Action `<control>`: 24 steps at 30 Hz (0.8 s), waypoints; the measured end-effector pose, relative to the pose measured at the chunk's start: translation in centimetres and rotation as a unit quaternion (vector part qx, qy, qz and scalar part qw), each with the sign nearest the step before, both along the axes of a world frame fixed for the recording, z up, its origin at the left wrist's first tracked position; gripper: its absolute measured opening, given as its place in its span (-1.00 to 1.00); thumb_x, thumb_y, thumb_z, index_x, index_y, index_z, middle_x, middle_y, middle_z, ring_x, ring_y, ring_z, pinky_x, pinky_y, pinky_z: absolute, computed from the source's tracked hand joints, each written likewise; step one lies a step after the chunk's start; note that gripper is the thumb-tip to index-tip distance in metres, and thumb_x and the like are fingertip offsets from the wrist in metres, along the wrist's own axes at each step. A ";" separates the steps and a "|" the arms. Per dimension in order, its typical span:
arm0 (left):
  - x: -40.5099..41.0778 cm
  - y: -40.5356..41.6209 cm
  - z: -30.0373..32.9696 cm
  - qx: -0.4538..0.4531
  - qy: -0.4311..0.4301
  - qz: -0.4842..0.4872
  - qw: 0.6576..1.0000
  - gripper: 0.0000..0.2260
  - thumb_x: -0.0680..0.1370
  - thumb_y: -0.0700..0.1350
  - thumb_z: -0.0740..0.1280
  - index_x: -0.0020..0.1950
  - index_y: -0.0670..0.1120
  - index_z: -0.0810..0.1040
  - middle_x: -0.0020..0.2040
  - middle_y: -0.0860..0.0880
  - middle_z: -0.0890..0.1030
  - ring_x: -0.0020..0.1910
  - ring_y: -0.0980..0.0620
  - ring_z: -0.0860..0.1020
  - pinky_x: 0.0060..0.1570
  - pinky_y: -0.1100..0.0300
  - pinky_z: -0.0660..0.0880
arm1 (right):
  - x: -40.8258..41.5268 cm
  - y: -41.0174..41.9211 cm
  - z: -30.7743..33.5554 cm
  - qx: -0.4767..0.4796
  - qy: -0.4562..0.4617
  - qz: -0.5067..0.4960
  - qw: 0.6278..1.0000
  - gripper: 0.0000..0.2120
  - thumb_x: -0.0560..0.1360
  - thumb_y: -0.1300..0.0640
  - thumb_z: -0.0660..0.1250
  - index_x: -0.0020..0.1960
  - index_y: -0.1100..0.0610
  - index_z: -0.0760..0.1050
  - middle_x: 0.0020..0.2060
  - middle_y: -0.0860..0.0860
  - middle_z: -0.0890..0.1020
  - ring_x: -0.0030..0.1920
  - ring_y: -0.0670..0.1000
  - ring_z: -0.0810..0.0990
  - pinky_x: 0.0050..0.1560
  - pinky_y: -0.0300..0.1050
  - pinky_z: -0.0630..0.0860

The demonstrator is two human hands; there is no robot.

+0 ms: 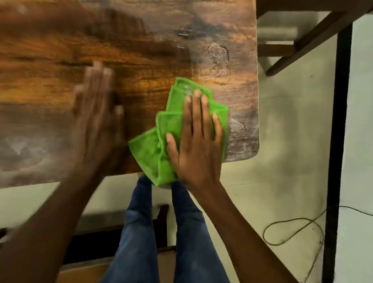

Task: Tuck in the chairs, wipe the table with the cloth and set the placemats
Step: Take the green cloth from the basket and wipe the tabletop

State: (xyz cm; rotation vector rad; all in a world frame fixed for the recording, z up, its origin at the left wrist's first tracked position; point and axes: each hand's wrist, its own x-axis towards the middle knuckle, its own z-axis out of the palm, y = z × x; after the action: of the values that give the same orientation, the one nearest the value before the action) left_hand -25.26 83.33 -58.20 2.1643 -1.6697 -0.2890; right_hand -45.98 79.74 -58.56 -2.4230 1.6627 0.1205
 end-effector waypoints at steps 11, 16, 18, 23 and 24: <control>-4.0 -2.7 -1.5 0.048 0.003 0.058 0.997 -0.49 0.80 -0.04 -0.01 0.75 -0.16 0.09 0.76 -0.12 0.09 0.75 -0.01 0.02 0.69 -0.10 0.05 | 0.6 -7.1 -0.7 -0.030 -0.027 0.033 0.999 -0.29 0.72 -0.18 0.02 0.73 0.17 -0.03 0.73 0.11 0.00 0.73 0.06 -0.04 0.69 0.11 -0.03; -4.1 -2.7 -1.6 0.069 -0.019 0.053 0.996 -0.48 0.79 -0.04 -0.02 0.75 -0.17 0.08 0.76 -0.13 0.07 0.75 -0.03 0.01 0.70 -0.10 0.03 | 3.4 -12.1 -0.8 -0.056 -0.025 0.045 0.997 -0.31 0.73 -0.18 -0.04 0.73 0.20 0.00 0.72 0.13 0.04 0.73 0.07 -0.02 0.68 0.12 -0.01; -4.2 -2.7 -1.4 0.071 -0.024 0.056 0.996 -0.49 0.80 -0.05 -0.02 0.75 -0.17 0.08 0.76 -0.13 0.06 0.75 -0.03 0.00 0.70 -0.10 0.03 | 2.4 -10.8 -0.6 -0.044 -0.036 0.046 0.997 -0.31 0.74 -0.18 -0.04 0.73 0.20 -0.02 0.73 0.13 0.01 0.73 0.07 -0.04 0.68 0.12 -0.03; -4.2 -2.7 -1.2 0.071 -0.026 0.057 0.995 -0.49 0.79 -0.07 -0.01 0.76 -0.15 0.06 0.76 -0.11 0.05 0.75 -0.01 -0.02 0.69 -0.11 0.04 | -2.6 -4.3 -0.3 -0.017 -0.013 0.037 0.999 -0.31 0.74 -0.19 0.01 0.73 0.16 -0.03 0.73 0.09 0.00 0.73 0.04 -0.05 0.69 0.12 0.02; -4.2 -2.7 -1.2 0.072 -0.026 0.057 0.995 -0.49 0.79 -0.07 -0.01 0.76 -0.14 0.06 0.76 -0.10 0.04 0.75 -0.01 -0.02 0.69 -0.12 0.04 | -3.7 -3.3 -0.1 -0.011 0.004 0.037 0.999 -0.31 0.74 -0.19 0.00 0.74 0.15 -0.05 0.73 0.08 -0.01 0.73 0.04 -0.05 0.69 0.13 0.03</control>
State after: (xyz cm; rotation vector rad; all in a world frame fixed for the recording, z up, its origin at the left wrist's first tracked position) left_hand -29.42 80.63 -59.38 2.3822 -1.5890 -0.3320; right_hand -49.63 76.39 -58.69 -2.5043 1.5854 0.1246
